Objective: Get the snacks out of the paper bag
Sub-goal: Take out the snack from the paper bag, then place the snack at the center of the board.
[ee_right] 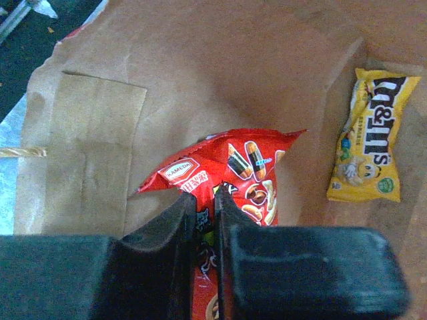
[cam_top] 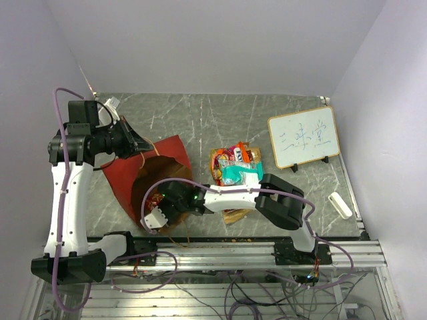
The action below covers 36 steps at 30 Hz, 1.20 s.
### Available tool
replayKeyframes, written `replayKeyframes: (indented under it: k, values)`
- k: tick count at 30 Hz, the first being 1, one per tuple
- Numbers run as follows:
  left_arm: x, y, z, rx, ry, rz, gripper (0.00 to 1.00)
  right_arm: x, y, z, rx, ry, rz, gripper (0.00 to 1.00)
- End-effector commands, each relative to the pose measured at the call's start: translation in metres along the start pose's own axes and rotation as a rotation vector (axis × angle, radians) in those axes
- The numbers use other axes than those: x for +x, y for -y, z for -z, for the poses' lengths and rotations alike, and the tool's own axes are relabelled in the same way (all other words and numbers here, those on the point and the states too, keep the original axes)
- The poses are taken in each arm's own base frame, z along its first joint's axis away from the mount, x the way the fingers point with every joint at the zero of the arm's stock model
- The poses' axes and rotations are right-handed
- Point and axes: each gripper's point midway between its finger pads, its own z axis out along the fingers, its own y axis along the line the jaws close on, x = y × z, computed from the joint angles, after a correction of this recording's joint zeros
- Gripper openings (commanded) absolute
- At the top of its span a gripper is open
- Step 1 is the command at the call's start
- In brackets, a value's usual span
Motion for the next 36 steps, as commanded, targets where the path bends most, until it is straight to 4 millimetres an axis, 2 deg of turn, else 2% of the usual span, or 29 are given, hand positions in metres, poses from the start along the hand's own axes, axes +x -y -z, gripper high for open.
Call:
replayKeyframes:
  k: [1,3,7,10,14,17,20,24,26,30,33,36]
  values:
    - [-0.011,0.011,0.0,0.039,0.031,-0.037,0.07,-0.002,0.009,0.015,0.035,0.0,-0.041,0.05]
    - [-0.014,0.012,0.002,0.035,0.05,-0.044,0.07,-0.008,0.017,0.026,0.067,0.013,-0.045,0.0]
    - [-0.015,0.011,0.001,0.032,0.066,-0.027,0.07,-0.015,0.029,0.046,0.118,0.017,-0.075,0.0]
    - [-0.017,0.012,0.002,0.036,0.085,-0.01,0.07,-0.029,0.04,0.068,0.166,0.051,-0.104,0.0]
    - [-0.016,0.002,-0.001,-0.004,0.089,0.0,0.07,-0.05,0.052,0.103,0.23,0.127,-0.155,0.0]
    - [-0.015,0.004,-0.002,-0.001,0.054,0.011,0.07,-0.077,0.062,0.137,0.264,0.215,-0.235,0.0]
    - [-0.016,0.001,-0.003,-0.012,0.075,0.007,0.07,-0.101,0.062,0.169,0.297,0.333,-0.286,0.0]
    - [-0.015,-0.001,-0.007,-0.012,0.059,0.021,0.07,-0.112,0.061,0.21,0.352,0.367,-0.359,0.0]
    - [-0.02,0.001,-0.007,-0.007,0.076,0.018,0.07,-0.112,0.063,0.229,0.377,0.345,-0.368,0.0]
    - [-0.026,0.002,-0.008,-0.009,0.088,0.013,0.07,-0.094,0.064,0.267,0.437,0.24,-0.36,0.0]
    - [-0.031,0.003,-0.009,-0.006,0.107,0.011,0.07,-0.068,0.069,0.299,0.506,0.166,-0.36,0.0]
    - [-0.034,0.001,-0.012,-0.01,0.122,0.008,0.07,-0.031,0.075,0.333,0.59,0.099,-0.398,0.0]
